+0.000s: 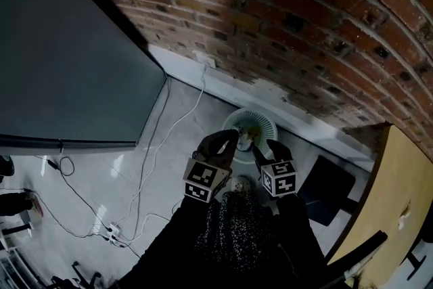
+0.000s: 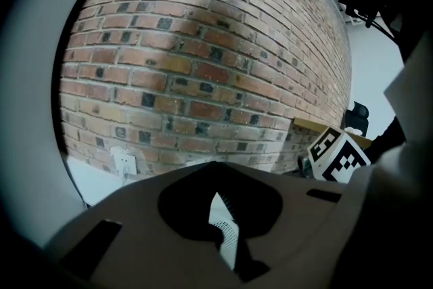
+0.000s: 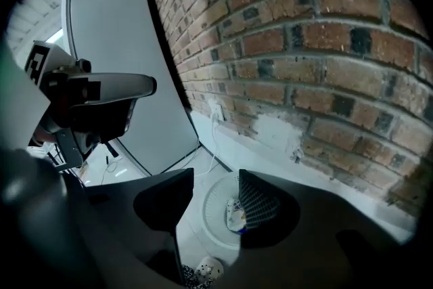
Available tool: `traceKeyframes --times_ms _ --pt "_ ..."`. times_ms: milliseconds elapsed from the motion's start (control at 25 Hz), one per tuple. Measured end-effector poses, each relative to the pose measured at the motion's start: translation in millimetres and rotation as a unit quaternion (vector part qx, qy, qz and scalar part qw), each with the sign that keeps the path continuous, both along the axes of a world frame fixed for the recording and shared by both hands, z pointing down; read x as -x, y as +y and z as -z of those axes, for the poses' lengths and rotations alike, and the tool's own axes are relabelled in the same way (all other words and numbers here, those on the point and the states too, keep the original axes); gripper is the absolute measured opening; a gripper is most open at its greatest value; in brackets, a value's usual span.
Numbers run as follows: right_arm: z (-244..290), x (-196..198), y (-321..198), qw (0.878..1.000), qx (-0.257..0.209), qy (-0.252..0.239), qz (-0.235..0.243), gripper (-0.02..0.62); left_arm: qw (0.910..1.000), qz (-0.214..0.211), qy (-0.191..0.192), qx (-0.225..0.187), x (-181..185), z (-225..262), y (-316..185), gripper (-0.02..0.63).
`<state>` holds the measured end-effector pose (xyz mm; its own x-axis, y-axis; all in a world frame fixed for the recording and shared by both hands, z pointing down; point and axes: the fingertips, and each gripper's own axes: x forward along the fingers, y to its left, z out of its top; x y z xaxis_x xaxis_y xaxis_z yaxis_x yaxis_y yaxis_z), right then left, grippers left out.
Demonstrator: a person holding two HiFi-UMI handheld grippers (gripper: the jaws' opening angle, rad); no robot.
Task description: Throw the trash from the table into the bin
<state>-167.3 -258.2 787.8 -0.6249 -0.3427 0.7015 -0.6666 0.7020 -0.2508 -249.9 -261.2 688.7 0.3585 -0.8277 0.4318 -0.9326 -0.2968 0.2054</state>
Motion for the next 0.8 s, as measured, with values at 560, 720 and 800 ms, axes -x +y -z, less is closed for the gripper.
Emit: traceKeyframes --times_ms 560,720,800 --pt "135.7 -20.2 34.8 0.995 -0.078 -0.041 -0.046 0.161 0.9982 -0.026 -0.006 -0.053 -23.1 111.6 46.0 0.006" --pt "178.8 -31.4 50.0 0.99 -0.12 -0.039 -0.058 0.04 0.9966 -0.036 -0.006 -0.073 -31.7 142.6 61.9 0.005" --pt "199.4 -35.8 56.5 0.988 -0.135 -0.043 -0.067 0.015 0.9955 -0.043 -0.007 -0.084 -35.0 158.2 70.0 0.006"
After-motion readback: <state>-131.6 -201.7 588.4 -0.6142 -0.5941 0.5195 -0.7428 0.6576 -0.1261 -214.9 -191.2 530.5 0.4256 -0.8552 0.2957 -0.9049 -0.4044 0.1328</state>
